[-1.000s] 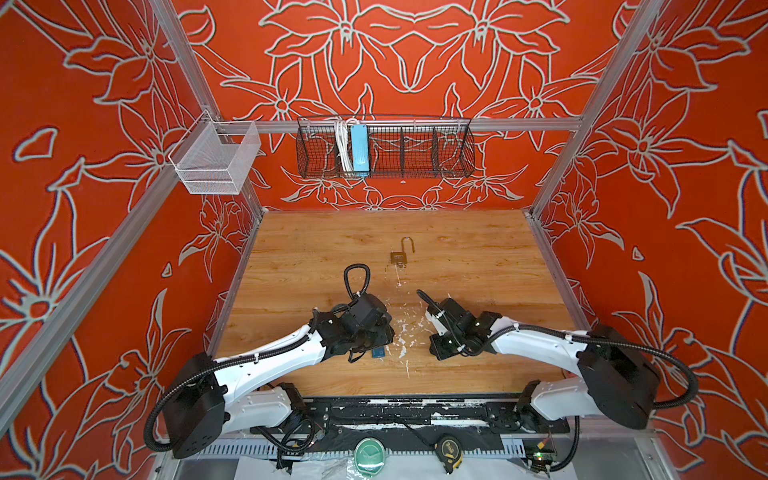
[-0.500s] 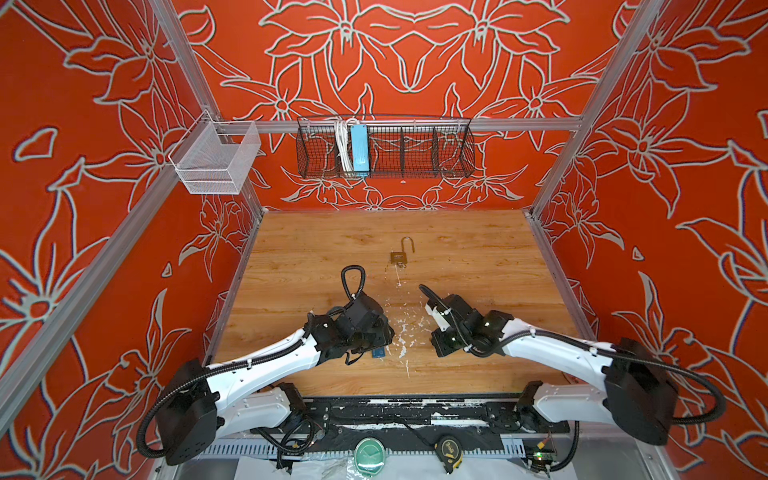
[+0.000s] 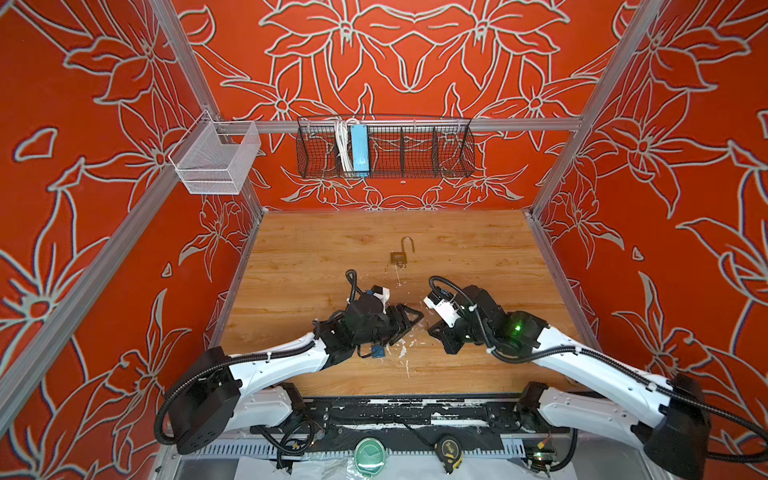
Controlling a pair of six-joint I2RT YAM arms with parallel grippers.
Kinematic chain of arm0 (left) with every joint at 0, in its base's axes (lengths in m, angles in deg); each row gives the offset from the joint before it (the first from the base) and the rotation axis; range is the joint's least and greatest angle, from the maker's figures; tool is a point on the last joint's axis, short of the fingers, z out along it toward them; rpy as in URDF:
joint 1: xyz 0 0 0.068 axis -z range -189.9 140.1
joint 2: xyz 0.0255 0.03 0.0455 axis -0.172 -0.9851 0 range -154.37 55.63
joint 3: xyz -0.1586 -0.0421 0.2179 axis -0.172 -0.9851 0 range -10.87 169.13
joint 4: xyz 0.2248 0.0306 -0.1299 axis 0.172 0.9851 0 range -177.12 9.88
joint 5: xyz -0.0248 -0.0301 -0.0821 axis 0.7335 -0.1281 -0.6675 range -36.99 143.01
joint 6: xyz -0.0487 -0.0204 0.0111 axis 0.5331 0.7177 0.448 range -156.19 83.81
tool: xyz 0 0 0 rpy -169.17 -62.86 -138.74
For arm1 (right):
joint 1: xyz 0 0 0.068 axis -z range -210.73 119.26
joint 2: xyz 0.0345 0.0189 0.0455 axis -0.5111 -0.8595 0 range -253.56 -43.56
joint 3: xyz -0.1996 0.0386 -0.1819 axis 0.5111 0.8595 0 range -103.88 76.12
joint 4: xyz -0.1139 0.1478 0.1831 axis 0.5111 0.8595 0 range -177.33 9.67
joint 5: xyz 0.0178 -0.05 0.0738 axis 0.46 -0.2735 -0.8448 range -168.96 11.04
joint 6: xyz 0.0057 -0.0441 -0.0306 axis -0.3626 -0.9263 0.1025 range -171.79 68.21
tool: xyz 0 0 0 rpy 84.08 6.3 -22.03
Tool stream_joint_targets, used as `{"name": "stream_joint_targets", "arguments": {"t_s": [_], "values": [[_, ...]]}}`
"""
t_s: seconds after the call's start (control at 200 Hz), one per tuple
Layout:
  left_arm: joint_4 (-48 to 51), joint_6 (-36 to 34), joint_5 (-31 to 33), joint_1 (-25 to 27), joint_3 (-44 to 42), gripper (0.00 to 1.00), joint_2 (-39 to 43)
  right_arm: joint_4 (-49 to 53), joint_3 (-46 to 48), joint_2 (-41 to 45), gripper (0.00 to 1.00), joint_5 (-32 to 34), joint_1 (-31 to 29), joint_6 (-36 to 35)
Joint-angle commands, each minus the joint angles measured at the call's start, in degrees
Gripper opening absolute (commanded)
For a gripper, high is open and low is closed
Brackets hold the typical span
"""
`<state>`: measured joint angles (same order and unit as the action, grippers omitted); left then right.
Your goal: Unlock with the key
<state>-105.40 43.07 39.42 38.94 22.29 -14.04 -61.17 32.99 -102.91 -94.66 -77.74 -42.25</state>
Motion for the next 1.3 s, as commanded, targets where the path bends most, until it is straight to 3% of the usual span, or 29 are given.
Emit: {"name": "stream_joint_targets", "arguments": {"t_s": [0.0,0.195,0.375,0.981,1.211,1.291], "values": [[-8.82,9.98,1.48,0.56,-1.39,0.68,-1.73,-1.99,-1.88,-0.11,0.0,-4.33,-0.33,-3.22],[-6.4,9.69,-3.2,0.56,2.09,0.64,-7.44,-3.0,-2.11,0.05,0.0,-6.99,-0.32,-4.22],[-11.39,11.59,-4.61,0.75,2.43,0.56,-11.33,-3.4,-1.29,2.16,0.0,-8.38,-0.28,-5.22],[-4.71,12.67,1.6,0.56,-0.04,0.0,-4.75,-2.57,-0.22,3.28,0.0,-6.55,-0.36,-5.74],[-4.46,11.07,2.42,0.56,0.26,0.0,-4.57,-4.4,0.9,3.67,0.0,-6.14,-0.38,-4.13],[0.06,7.26,4.66,0.56,1.19,0.0,-2.74,-4.12,1.32,4.83,0.2,-4.47,-0.37,-2.6]]}}
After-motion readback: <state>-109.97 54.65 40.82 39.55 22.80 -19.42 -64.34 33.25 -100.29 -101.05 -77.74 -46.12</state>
